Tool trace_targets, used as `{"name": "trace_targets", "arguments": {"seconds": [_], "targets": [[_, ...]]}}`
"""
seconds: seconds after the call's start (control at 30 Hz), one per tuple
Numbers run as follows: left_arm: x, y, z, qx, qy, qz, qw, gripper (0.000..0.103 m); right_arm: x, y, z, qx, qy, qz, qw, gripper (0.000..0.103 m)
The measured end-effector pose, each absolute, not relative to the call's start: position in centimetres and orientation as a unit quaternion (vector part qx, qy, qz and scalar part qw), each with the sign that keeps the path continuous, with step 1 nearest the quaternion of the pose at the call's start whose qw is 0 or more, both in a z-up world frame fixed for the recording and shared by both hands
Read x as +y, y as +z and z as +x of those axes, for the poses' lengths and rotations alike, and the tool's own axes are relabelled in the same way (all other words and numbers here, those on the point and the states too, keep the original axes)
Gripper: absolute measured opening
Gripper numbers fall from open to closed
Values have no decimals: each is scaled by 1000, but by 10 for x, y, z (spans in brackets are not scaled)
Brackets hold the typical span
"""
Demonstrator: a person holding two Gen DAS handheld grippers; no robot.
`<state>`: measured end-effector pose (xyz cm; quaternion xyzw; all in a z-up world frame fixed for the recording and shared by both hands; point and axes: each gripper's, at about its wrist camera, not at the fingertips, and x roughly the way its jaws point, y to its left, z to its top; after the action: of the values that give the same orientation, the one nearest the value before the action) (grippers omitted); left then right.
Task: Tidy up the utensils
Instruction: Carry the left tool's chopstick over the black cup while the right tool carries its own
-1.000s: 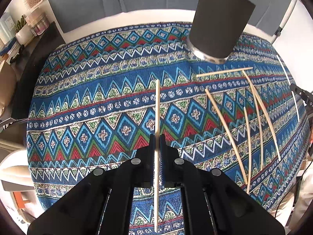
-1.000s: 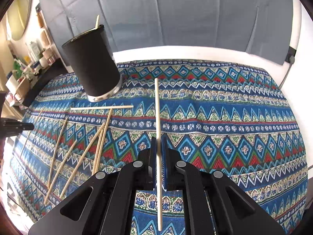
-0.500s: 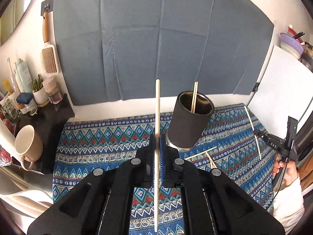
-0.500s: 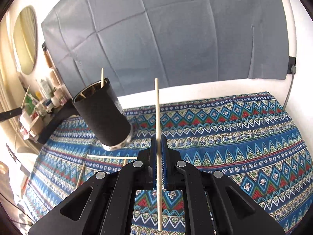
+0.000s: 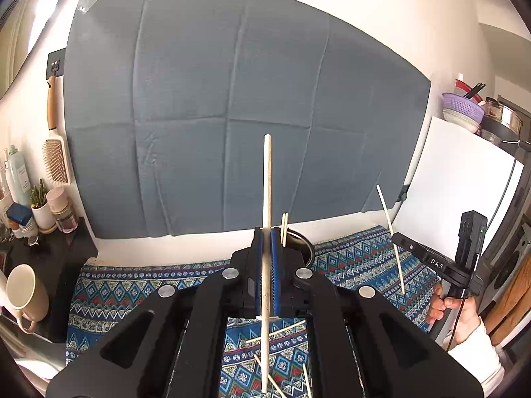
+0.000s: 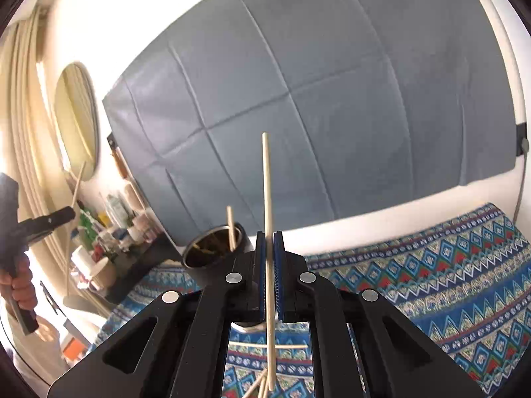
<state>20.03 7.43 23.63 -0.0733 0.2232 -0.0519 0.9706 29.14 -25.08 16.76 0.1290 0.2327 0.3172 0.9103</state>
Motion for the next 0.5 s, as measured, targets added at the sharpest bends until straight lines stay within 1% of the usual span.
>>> {"name": "trace_targets", "arguments": {"seconds": [0.23,0.37,0.5], "targets": [[59,245,220,151,-87,-77,982,5,-220,195,304,166,372,172,897,5],[53,237,232,96,-131,-86,983,5,-198,195,320,156,384,182,892,5],[49,221,256,75,-143,-99,982,5,-181,187,335,131,386,185,894,5]]}}
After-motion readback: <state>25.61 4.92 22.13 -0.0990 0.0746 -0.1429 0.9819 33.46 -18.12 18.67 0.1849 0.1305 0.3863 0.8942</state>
